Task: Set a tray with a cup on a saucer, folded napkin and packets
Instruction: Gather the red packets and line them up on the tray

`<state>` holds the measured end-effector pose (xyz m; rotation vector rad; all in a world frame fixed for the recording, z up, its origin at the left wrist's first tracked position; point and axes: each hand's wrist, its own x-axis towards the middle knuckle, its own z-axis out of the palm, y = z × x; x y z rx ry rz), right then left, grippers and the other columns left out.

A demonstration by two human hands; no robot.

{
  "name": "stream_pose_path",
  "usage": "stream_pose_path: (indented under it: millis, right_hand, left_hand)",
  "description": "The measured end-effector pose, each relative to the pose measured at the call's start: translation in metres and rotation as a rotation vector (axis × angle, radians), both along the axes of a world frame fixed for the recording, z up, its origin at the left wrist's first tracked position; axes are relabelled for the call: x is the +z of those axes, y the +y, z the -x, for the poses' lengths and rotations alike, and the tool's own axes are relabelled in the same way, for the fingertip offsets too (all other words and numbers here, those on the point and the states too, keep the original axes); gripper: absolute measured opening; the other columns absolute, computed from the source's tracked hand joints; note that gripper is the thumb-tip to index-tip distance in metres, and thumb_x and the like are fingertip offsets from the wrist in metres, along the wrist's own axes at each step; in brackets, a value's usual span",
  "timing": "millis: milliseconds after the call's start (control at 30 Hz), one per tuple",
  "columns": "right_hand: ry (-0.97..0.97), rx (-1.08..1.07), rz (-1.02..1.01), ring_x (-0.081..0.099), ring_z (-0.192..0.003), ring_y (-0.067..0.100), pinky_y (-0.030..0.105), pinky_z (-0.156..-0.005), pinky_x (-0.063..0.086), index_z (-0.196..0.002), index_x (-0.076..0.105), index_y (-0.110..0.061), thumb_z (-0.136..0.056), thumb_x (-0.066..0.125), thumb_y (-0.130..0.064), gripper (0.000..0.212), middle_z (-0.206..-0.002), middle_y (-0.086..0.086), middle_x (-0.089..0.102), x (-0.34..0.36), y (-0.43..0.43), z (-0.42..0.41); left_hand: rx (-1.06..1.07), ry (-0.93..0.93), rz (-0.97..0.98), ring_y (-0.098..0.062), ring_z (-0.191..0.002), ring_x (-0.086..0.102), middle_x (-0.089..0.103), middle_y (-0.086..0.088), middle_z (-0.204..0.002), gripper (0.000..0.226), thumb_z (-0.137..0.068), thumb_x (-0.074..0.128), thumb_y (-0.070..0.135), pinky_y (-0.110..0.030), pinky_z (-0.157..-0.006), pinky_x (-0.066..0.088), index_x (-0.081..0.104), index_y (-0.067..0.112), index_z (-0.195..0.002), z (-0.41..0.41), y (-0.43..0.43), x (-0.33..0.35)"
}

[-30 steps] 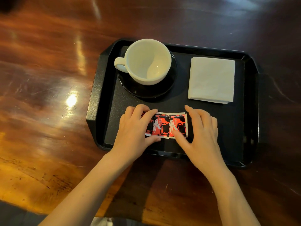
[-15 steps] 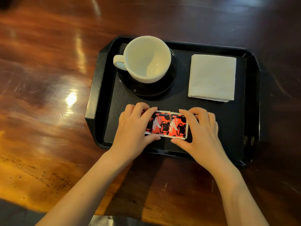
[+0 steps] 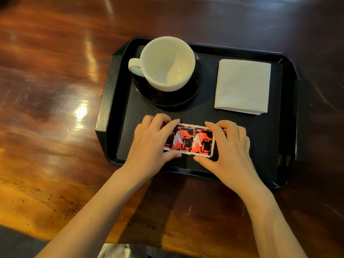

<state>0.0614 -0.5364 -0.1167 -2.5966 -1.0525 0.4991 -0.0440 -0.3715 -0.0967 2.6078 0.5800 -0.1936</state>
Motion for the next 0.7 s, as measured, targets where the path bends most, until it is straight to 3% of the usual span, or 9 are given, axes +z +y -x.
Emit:
stream_pose_path:
  millis: [200, 400, 700]
  right_hand:
    - [-0.001, 0.005, -0.016, 0.023, -0.119, 0.015, 0.038, -0.1, 0.025, -0.138, 0.034, -0.027, -0.066, 0.073, -0.052, 0.085, -0.131, -0.002, 0.035, 0.005, 0.0, 0.001]
    - [0.012, 0.033, -0.01, 0.019, -0.123, 0.014, 0.04, -0.104, 0.023, -0.138, 0.034, -0.028, -0.066, 0.072, -0.054, 0.086, -0.135, -0.002, 0.034, 0.009, 0.008, 0.002]
    - [0.003, 0.034, -0.014, 0.02, -0.123, 0.016, 0.042, -0.103, 0.025, -0.135, 0.039, -0.027, -0.068, 0.073, -0.049, 0.078, -0.135, 0.0, 0.035, 0.005, 0.014, 0.003]
  left_hand:
    - [-0.005, -0.032, -0.015, -0.026, -0.112, 0.038, 0.048, -0.009, -0.126, 0.089, -0.06, 0.082, 0.04, -0.042, -0.092, 0.036, 0.042, 0.019, -0.136, 0.007, 0.013, 0.005]
    - [0.078, 0.012, -0.016, -0.023, -0.112, 0.032, 0.046, -0.01, -0.126, 0.094, -0.058, 0.084, 0.037, -0.04, -0.094, 0.035, 0.039, 0.02, -0.139, 0.02, 0.032, 0.003]
    - [0.064, -0.003, 0.004, -0.019, -0.112, 0.03, 0.047, -0.007, -0.125, 0.078, -0.064, 0.08, 0.037, -0.04, -0.093, 0.035, 0.047, 0.019, -0.133, 0.02, 0.03, -0.002]
